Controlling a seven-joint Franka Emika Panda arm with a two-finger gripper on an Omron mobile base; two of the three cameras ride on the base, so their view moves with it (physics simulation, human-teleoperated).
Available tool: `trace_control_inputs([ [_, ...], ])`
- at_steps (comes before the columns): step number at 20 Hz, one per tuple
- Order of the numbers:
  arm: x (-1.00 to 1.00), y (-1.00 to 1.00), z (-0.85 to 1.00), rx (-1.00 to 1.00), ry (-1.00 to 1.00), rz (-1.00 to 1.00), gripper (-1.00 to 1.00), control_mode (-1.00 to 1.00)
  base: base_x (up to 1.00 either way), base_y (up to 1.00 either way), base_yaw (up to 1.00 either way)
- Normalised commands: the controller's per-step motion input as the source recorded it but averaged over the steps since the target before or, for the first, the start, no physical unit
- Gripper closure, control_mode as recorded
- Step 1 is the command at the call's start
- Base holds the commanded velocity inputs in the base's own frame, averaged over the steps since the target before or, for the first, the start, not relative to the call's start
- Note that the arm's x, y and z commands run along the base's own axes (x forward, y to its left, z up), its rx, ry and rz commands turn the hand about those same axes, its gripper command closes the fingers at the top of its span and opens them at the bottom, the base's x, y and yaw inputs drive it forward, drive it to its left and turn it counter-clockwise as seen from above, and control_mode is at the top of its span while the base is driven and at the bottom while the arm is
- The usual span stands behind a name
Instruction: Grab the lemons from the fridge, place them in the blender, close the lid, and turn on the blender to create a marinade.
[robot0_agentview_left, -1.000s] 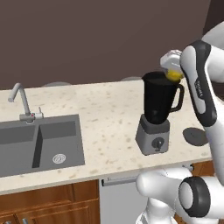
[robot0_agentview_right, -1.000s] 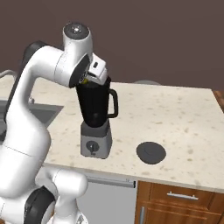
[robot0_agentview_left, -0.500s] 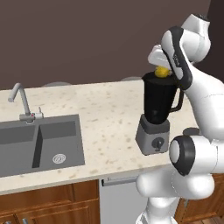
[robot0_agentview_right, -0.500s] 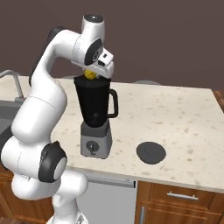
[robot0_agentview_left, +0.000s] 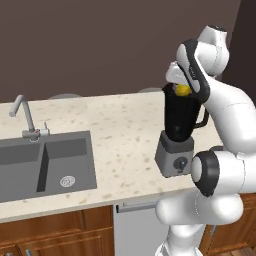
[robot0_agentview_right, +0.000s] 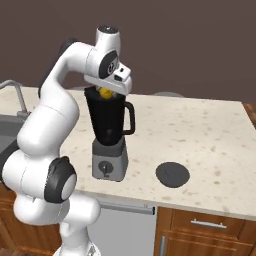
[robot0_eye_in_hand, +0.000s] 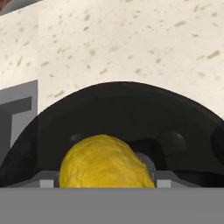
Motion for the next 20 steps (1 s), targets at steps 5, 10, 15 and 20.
trace_control_inputs([
  [5,0.1,0.01,-0.67,-0.09,0.0,0.0,1.0,-1.0,0.0,0.0,0.0],
  [10,0.46,0.0,-0.63,-0.05,0.02,0.0,1.0,-1.0,0.0,0.0,0.0],
  [15,-0.33,0.0,-0.55,0.0,0.0,0.0,1.0,-1.0,0.0,0.0,0.0],
  [20,-0.15,0.05,-0.55,0.0,0.06,0.0,1.0,-1.0,0.0,0.0,0.0],
])
